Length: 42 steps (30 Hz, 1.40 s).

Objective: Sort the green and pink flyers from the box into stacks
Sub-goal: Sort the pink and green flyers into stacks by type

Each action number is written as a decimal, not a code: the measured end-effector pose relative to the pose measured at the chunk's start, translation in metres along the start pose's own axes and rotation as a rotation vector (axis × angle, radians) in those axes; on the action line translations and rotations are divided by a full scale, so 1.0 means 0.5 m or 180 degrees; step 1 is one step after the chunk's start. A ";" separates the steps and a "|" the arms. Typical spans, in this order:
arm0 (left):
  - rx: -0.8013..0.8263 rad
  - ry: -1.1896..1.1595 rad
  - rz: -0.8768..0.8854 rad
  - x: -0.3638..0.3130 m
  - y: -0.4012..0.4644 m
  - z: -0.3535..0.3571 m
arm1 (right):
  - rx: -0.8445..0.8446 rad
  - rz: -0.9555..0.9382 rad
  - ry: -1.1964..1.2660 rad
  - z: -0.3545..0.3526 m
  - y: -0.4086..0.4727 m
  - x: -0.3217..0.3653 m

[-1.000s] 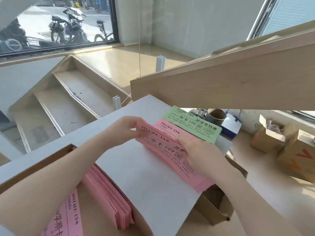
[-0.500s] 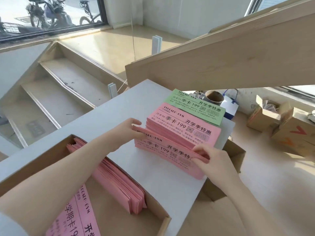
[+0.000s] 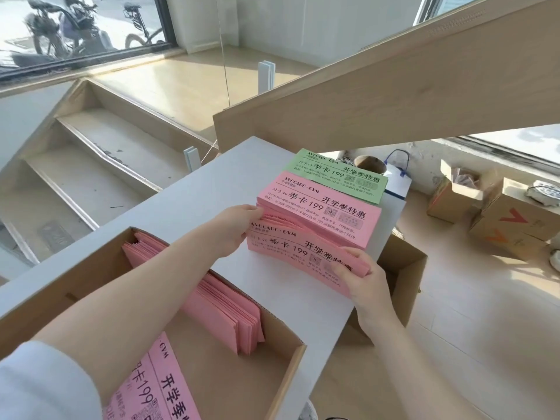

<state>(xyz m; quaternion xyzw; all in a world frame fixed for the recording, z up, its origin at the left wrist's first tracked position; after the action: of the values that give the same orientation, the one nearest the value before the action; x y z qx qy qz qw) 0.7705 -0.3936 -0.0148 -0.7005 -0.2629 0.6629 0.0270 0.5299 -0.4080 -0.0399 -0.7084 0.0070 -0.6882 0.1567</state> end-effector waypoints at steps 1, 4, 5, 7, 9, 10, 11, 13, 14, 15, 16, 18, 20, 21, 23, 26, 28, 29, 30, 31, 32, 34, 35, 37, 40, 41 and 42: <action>0.0025 0.0055 -0.0011 0.002 0.002 -0.006 | 0.0058 -0.0028 -0.0080 0.000 -0.002 0.001; -0.0024 0.0256 -0.0029 0.002 -0.004 -0.019 | 0.0126 -0.0193 -0.0147 0.003 -0.016 0.007; -0.0035 0.0251 -0.0010 0.000 -0.006 -0.017 | 0.0064 -0.0268 -0.0106 0.003 -0.019 0.010; -0.0038 0.0179 0.0066 -0.008 -0.010 -0.004 | -0.0165 -0.0440 -0.0076 0.003 -0.022 0.021; -0.0089 0.0101 0.0092 -0.012 -0.010 0.005 | -0.0412 -0.0627 -0.0124 0.004 -0.021 0.034; -0.0132 0.0035 0.0101 -0.012 -0.008 0.007 | -0.0534 -0.0715 -0.0177 0.004 -0.020 0.040; -0.0172 -0.0075 0.0099 -0.013 -0.007 0.007 | -0.0668 -0.0783 -0.0233 0.001 -0.017 0.043; -0.0212 -0.0329 0.0061 -0.013 -0.003 0.008 | -0.0950 -0.0808 -0.0211 -0.008 -0.011 0.047; -0.0179 -0.0444 0.0031 -0.011 -0.001 0.010 | -0.1082 -0.0773 -0.0148 -0.014 -0.008 0.048; -0.0116 -0.0525 -0.0017 -0.010 -0.001 0.013 | -0.1197 -0.0735 -0.0086 -0.019 -0.004 0.049; -0.0012 -0.0530 -0.0041 -0.010 -0.002 0.017 | -0.1284 -0.0701 -0.0031 -0.022 -0.002 0.051; 0.0405 -0.0235 -0.0018 -0.014 -0.006 0.026 | -0.1370 -0.0650 0.0119 -0.023 -0.001 0.051; 0.0960 0.0288 0.0073 -0.020 -0.009 0.032 | -0.1278 -0.0620 0.0319 -0.018 -0.003 0.049; 0.1116 0.0497 0.0081 -0.017 -0.006 0.029 | -0.1165 -0.0611 0.0386 -0.014 -0.004 0.044; 0.1045 0.0779 -0.0068 -0.004 0.006 0.008 | -0.0800 -0.0640 0.0437 -0.011 -0.006 0.031; 0.0950 0.1121 -0.0215 0.017 0.016 -0.003 | -0.0318 -0.0560 -0.0030 -0.015 -0.005 0.002; 0.1015 0.1179 -0.0248 0.028 0.014 0.009 | -0.0271 -0.0561 -0.0318 -0.020 -0.005 -0.007; 0.0988 0.1158 -0.0221 0.028 0.013 0.013 | -0.0304 -0.0569 -0.0337 -0.023 -0.005 -0.009; 0.0954 0.1110 -0.0166 0.024 0.012 0.014 | -0.0328 -0.0583 -0.0282 -0.023 -0.007 -0.007; 0.0937 0.1021 -0.0081 0.016 0.011 0.014 | -0.0359 -0.0636 -0.0187 -0.024 -0.010 -0.001; 0.0944 0.0909 0.0043 0.003 0.009 0.013 | -0.0380 -0.0749 -0.0069 -0.026 -0.015 0.013; 0.0985 0.0742 0.0310 -0.023 0.004 0.006 | -0.0355 -0.0965 0.0145 -0.029 -0.024 0.044; 0.1003 0.0731 0.0414 -0.033 0.000 0.001 | -0.0313 -0.1009 0.0208 -0.030 -0.026 0.054; 0.0974 0.0944 0.0493 -0.033 -0.003 -0.009 | -0.0200 -0.0894 0.0154 -0.029 -0.022 0.047; 0.0699 0.1380 0.0207 0.007 0.005 -0.032 | 0.0105 -0.0364 0.0001 -0.014 -0.013 -0.004; 0.0707 0.1409 0.0081 0.021 0.004 -0.034 | 0.0203 -0.0237 -0.0025 -0.009 -0.011 -0.019; 0.0760 0.1388 0.0006 0.031 0.005 -0.032 | 0.0274 -0.0170 -0.0068 -0.005 -0.011 -0.025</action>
<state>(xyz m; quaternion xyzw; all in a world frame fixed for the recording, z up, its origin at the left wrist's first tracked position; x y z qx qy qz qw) 0.7861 -0.3845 -0.0278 -0.8191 -0.1700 0.5225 0.1651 0.5256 -0.4005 -0.0507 -0.7082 -0.0432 -0.6842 0.1686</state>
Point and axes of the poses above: each hand's wrist, its own y-axis towards the middle knuckle, its own z-axis out of the palm, x = y × z, the point moved 7 cm from there along y, towards the middle knuckle, and after that the axes turned 7 degrees about z, right-handed, at the moved point
